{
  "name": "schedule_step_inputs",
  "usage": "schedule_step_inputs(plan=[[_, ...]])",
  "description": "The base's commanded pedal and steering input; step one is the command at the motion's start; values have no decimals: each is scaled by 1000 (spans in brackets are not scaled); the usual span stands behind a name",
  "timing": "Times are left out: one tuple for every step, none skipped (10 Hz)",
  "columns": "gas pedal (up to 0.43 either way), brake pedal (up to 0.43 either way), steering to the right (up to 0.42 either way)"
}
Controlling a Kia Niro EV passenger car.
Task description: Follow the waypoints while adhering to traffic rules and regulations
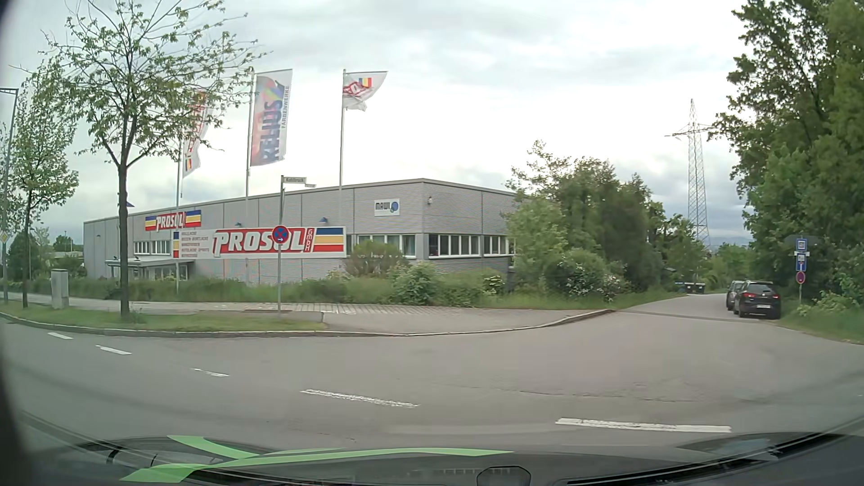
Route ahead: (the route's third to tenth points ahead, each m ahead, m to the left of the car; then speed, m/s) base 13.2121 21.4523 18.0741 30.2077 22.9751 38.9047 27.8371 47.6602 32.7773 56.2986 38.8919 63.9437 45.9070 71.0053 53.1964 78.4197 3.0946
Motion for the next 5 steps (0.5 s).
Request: schedule_step_inputs(plan=[[0, 0, -449], [0, 0, -452], [0, 0, -460], [0, 0, -474], [0, 0, -479]])
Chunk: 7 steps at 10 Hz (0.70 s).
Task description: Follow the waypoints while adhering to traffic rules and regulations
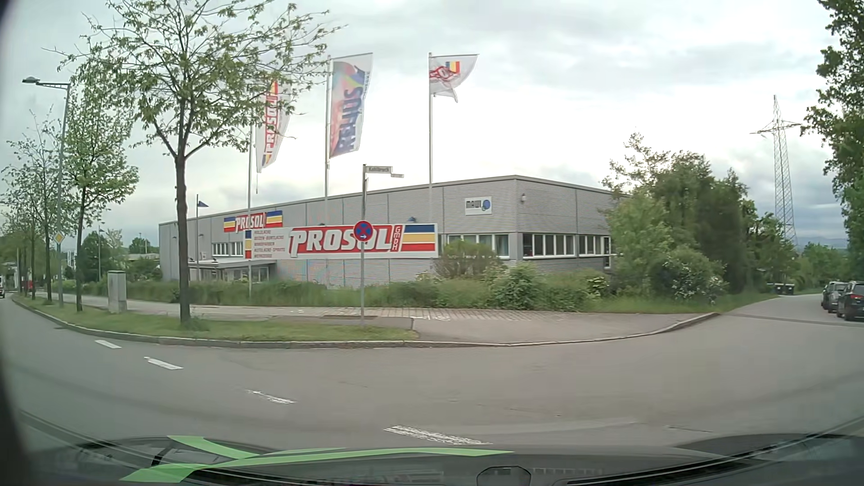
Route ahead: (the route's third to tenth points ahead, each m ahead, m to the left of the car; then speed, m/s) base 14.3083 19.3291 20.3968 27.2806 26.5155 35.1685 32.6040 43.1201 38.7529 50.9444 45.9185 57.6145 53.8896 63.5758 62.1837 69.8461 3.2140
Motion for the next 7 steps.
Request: schedule_step_inputs(plan=[[0, 0, -479], [0, 0, -480], [0, 0, -487], [0, 0, -498], [0, 0, -506], [0, 0, -510], [0, 0, -510]])
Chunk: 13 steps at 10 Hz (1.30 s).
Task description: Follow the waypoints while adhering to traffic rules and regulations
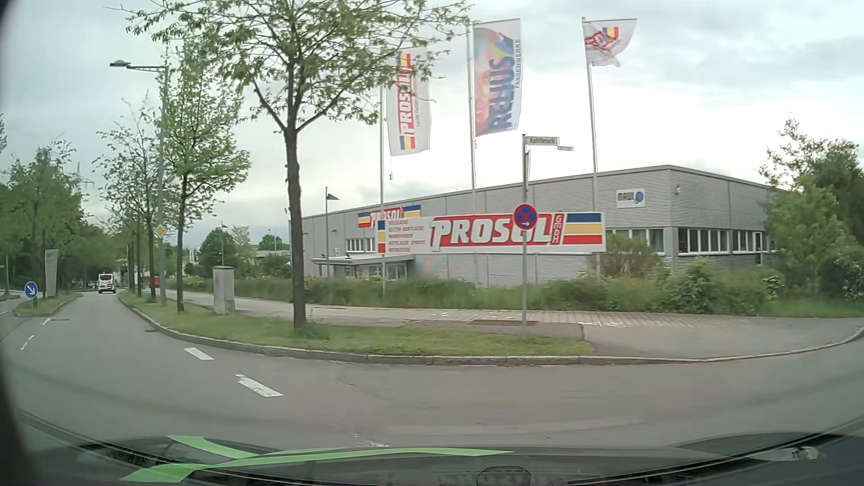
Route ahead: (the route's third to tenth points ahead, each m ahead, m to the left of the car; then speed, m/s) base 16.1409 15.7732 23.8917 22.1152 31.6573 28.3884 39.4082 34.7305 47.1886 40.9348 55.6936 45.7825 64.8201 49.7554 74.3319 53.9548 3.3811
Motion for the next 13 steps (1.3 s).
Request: schedule_step_inputs(plan=[[0, 0, -509], [0, 0, -510], [0, 0, -509], [0, 0, -510], [0, 0, -509], [0, 0, -505], [0, 0, -496], [0, 0, -474], [0, 0, -439], [0, 0, -403], [0, 0, -372], [0, 0, -327], [0, 0, -277]])
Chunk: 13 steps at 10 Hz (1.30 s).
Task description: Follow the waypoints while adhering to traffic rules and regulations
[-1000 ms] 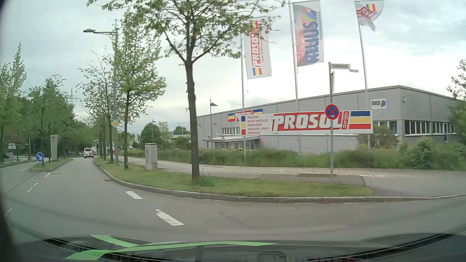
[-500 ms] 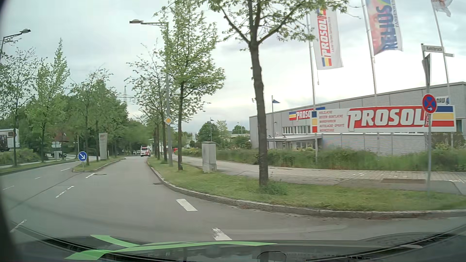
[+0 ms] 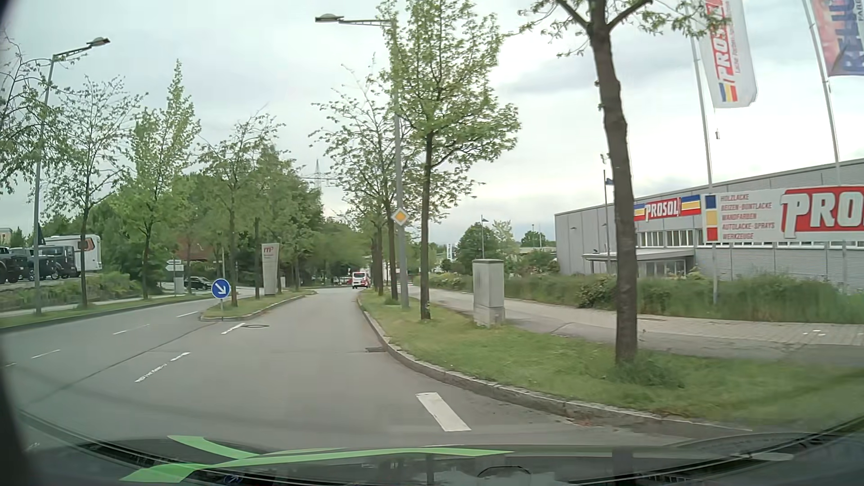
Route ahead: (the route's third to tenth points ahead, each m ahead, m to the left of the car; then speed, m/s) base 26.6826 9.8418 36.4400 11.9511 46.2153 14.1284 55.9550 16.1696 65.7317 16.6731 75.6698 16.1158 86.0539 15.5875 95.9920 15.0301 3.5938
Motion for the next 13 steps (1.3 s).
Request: schedule_step_inputs(plan=[[0, 0, -238], [0, 0, -204], [0, 0, -199], [0, 0, -252], [0, 0, -285], [0, 0, -299], [0, 0, -293], [0, 0, -275], [0, 0, -248], [0, 0, -207], [0, 0, -176], [0, 0, -155], [0, 0, -146]])
